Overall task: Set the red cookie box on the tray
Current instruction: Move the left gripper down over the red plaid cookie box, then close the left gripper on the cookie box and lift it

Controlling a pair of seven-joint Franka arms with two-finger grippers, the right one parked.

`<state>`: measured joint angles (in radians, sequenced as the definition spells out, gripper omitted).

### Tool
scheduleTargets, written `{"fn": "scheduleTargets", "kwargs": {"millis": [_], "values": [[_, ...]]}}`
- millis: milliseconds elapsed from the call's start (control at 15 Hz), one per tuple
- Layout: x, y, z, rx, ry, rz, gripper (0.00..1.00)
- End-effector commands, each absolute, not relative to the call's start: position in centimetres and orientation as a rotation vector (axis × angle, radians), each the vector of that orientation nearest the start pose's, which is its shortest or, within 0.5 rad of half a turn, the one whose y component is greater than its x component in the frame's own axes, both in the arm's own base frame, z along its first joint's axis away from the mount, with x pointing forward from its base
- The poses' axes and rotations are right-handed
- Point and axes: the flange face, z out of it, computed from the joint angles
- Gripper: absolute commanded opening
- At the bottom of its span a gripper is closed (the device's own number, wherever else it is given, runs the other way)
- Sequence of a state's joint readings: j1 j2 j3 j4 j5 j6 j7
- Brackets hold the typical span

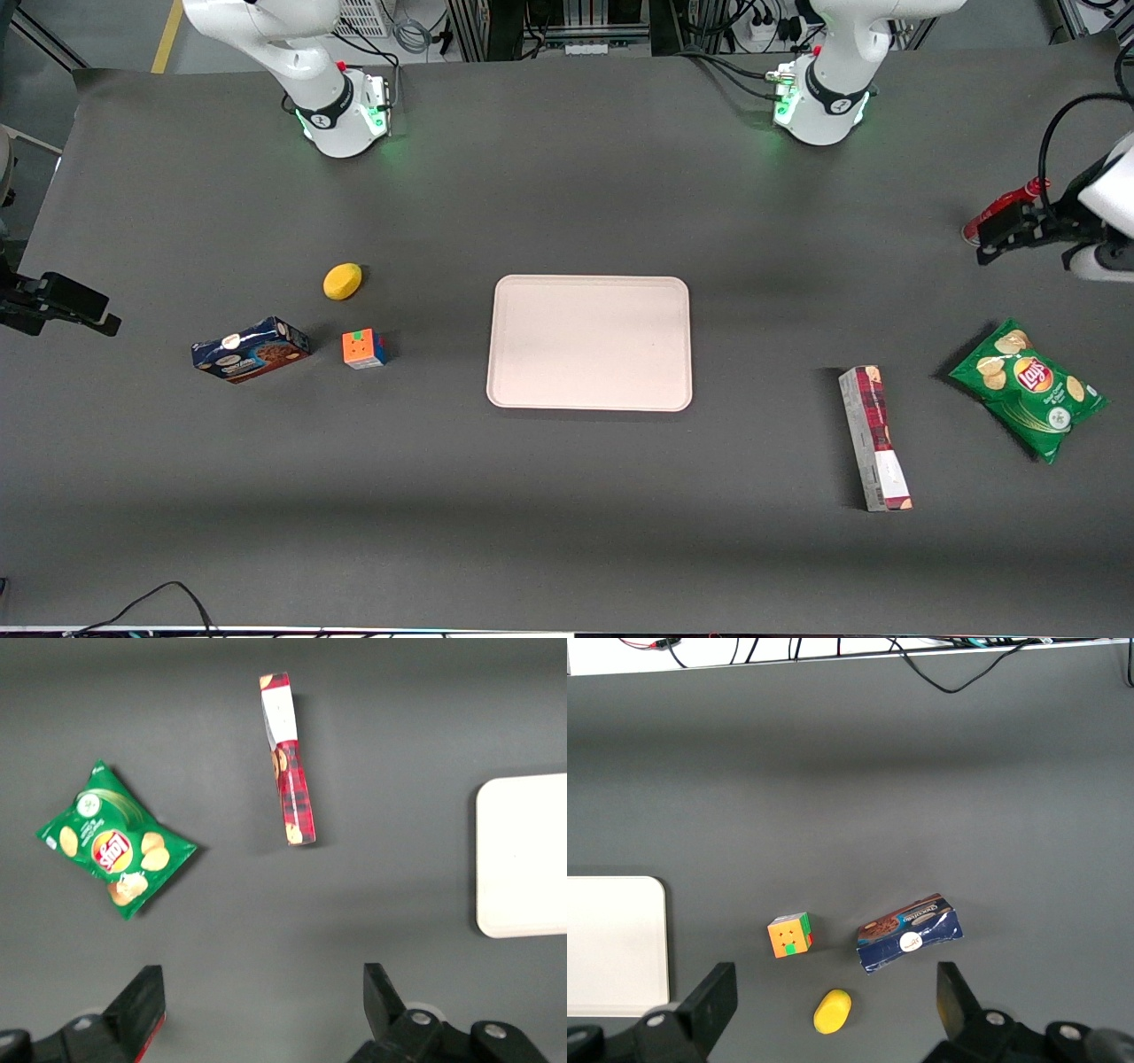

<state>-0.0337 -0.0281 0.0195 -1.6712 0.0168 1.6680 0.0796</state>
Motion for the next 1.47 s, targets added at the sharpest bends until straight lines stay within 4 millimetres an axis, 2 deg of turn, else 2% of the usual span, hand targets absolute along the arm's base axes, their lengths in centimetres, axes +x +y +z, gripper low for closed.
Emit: {"fn": "scheduleTargets", "kwargs": {"millis": [0, 133, 333, 400, 800, 933, 1267, 1400], "values": [[59.9, -1.2, 53.2, -3.138, 0.134, -0.029, 1.00], [62.7, -1.1, 48.7, -3.145, 0.128, -0.058, 1.00], [65.2, -1.2, 42.9, -3.148, 0.114, -0.063, 1.00], [65.8, -1.1, 40.8, -3.154, 0.113, -0.061, 1.00], [68.3, -2.4, 31.3, -3.173, 0.015, -0.102, 1.00], [68.6, -2.7, 29.0, -3.173, 0.013, -0.111, 1.00], [69.1, -3.0, 25.8, -3.163, 0.008, -0.150, 0.99], [69.2, -3.1, 25.4, -3.159, 0.020, -0.162, 0.81]]}}
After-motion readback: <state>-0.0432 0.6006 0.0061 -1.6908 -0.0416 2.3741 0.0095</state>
